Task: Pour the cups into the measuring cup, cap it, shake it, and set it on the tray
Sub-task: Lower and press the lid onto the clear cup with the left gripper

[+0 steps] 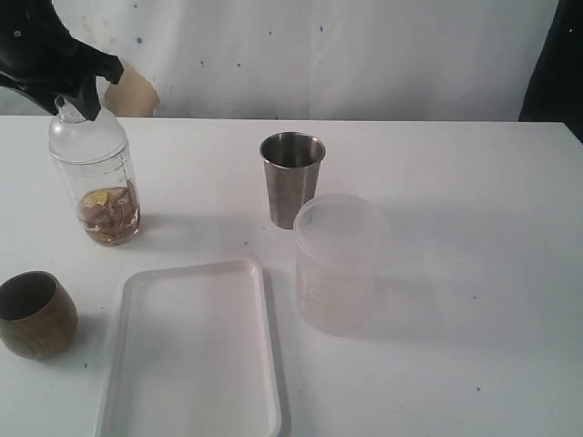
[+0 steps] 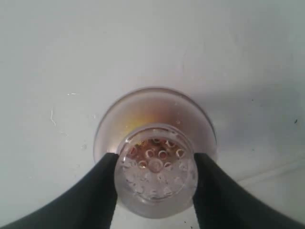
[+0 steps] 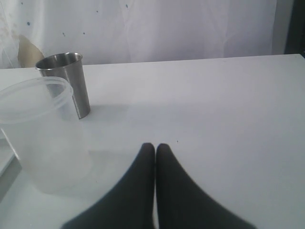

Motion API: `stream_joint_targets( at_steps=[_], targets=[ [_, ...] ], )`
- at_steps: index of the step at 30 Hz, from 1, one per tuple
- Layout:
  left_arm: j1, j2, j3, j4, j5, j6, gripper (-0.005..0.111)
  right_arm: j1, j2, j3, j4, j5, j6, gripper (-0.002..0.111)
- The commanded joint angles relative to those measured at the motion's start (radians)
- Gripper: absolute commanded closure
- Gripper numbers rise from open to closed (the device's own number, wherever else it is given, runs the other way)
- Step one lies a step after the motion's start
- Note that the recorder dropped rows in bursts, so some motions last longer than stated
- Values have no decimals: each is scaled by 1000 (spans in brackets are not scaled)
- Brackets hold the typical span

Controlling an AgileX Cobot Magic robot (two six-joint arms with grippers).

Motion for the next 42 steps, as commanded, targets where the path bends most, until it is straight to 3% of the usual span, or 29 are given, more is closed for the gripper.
stream_joint_targets(
  at_steps=[1, 12, 29, 42],
  targets=[
    [-29, 23, 17, 85, 42, 11, 107, 7, -6, 6, -2, 2, -2, 108],
    [-40, 48, 17, 191, 42, -2, 107, 7, -6, 6, -2, 2, -2, 108],
    [-38, 42, -31, 187, 42, -32, 107, 7, -6, 6, -2, 2, -2, 108],
    [-36, 42, -37, 245, 42, -63, 71, 7, -6, 6, -2, 2, -12, 108]
  ],
)
